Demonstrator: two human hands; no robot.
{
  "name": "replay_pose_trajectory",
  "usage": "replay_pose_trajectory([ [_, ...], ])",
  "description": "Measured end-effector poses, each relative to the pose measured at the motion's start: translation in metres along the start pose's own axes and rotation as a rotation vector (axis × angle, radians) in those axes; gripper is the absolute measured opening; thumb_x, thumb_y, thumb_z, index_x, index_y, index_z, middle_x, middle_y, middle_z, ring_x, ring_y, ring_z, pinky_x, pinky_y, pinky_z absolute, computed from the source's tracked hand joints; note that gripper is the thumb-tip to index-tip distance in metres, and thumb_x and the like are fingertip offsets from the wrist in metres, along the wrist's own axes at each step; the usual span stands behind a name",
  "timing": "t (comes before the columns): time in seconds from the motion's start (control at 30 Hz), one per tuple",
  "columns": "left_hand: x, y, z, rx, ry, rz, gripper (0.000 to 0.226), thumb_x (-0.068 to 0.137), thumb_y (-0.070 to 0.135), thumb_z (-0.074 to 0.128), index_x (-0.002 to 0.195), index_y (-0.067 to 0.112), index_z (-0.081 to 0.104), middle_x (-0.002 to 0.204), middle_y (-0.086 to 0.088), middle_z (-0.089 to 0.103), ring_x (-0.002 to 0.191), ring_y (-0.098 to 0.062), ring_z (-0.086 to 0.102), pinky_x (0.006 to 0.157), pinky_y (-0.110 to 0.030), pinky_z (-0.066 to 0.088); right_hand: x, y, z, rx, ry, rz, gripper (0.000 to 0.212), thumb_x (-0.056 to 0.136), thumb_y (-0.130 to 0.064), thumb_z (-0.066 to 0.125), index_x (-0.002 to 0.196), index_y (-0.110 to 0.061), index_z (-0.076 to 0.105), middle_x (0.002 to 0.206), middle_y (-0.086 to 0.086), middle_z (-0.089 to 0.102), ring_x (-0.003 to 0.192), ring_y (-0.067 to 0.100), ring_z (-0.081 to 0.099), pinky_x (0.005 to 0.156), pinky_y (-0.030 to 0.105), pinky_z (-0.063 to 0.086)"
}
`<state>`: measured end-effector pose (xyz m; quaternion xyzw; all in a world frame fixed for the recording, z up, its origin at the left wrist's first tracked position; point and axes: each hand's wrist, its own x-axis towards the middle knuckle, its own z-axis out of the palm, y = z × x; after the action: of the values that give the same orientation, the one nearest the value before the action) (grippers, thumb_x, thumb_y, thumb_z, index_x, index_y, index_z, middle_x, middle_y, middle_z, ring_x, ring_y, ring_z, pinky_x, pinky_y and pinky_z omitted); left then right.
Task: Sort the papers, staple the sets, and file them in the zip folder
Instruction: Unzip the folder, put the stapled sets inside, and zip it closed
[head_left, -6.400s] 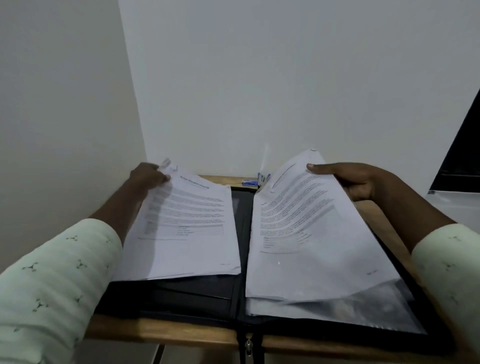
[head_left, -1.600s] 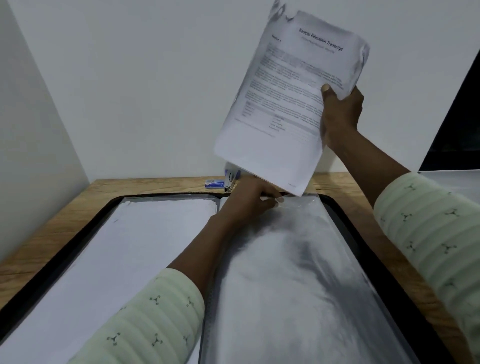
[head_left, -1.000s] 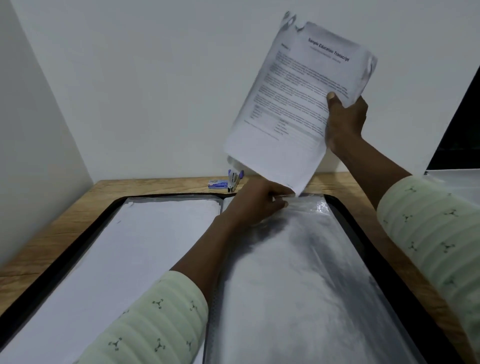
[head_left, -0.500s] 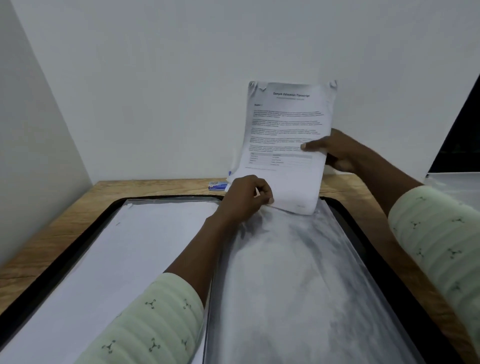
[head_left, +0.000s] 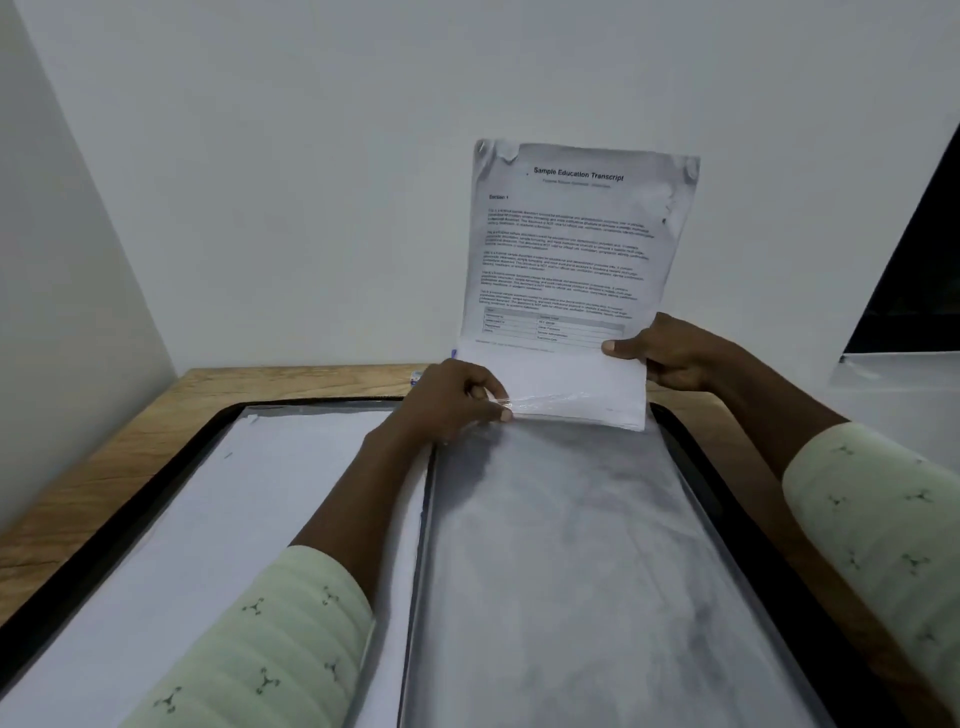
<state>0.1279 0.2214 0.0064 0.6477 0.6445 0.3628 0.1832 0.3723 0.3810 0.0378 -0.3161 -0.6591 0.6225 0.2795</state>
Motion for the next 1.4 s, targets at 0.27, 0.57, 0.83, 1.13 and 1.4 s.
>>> replay_pose_trajectory([
  [0.27, -0.007, -0.010, -0.024, -0.023, 0.053, -0.079, 0.008, 0.078, 0.022, 0.082, 0.074, 0.018, 0.076, 0.079, -0.004, 0.072, 0.069, -0.005, 0.058, 0.068, -0.021, 0.044, 0.011, 0.015, -0.011, -0.068, -0.175, 0.168, 0.103, 0.047, -0.019, 0.097, 0.139, -0.012, 0.052, 0.137, 0.007, 0.060, 0.124, 0.026, 0.058, 0.107, 0.042, 0.044],
  [0.57, -0.002, -0.012, -0.017, -0.005, 0.108, -0.054, 0.013, 0.072, 0.024, 0.086, 0.075, 0.021, 0.074, 0.086, -0.003, 0.059, 0.068, -0.006, 0.049, 0.064, -0.020, 0.038, 0.014, -0.007, 0.008, -0.253, -0.156, 0.236, 0.057, 0.078, -0.020, 0.076, 0.132, -0.015, 0.057, 0.129, 0.000, 0.066, 0.116, 0.019, 0.063, 0.103, 0.036, 0.048],
  [0.83, 0.003, 0.010, 0.010, 0.413, 0.165, -0.056, 0.062, 0.077, 0.054, 0.076, 0.133, 0.039, 0.054, 0.163, -0.003, -0.024, 0.150, -0.027, -0.023, 0.115, -0.064, -0.003, 0.014, -0.002, 0.009, -0.190, 0.250, 0.102, 0.010, 0.091, -0.001, 0.063, 0.100, -0.003, 0.065, 0.112, 0.015, 0.070, 0.093, 0.024, 0.067, 0.082, 0.030, 0.058],
  [1.13, 0.011, 0.057, 0.058, 0.332, -0.092, -0.028, 0.050, 0.085, 0.058, 0.065, 0.129, 0.033, 0.060, 0.122, 0.005, 0.064, 0.122, -0.021, 0.050, 0.107, -0.059, 0.033, 0.012, 0.002, 0.016, -0.177, 0.279, 0.110, 0.008, 0.092, -0.006, 0.064, 0.101, -0.006, 0.062, 0.108, 0.012, 0.070, 0.098, 0.026, 0.068, 0.087, 0.037, 0.058],
  [1.4, 0.022, 0.067, 0.075, 0.313, -0.098, -0.054, 0.018, 0.082, 0.040, 0.076, 0.084, 0.028, 0.062, 0.096, 0.006, 0.058, 0.103, -0.019, 0.048, 0.101, -0.052, 0.031, 0.009, 0.013, 0.019, -0.250, 0.324, 0.076, 0.007, 0.092, -0.003, 0.064, 0.095, -0.008, 0.061, 0.113, 0.017, 0.068, 0.097, 0.030, 0.067, 0.093, 0.043, 0.055],
])
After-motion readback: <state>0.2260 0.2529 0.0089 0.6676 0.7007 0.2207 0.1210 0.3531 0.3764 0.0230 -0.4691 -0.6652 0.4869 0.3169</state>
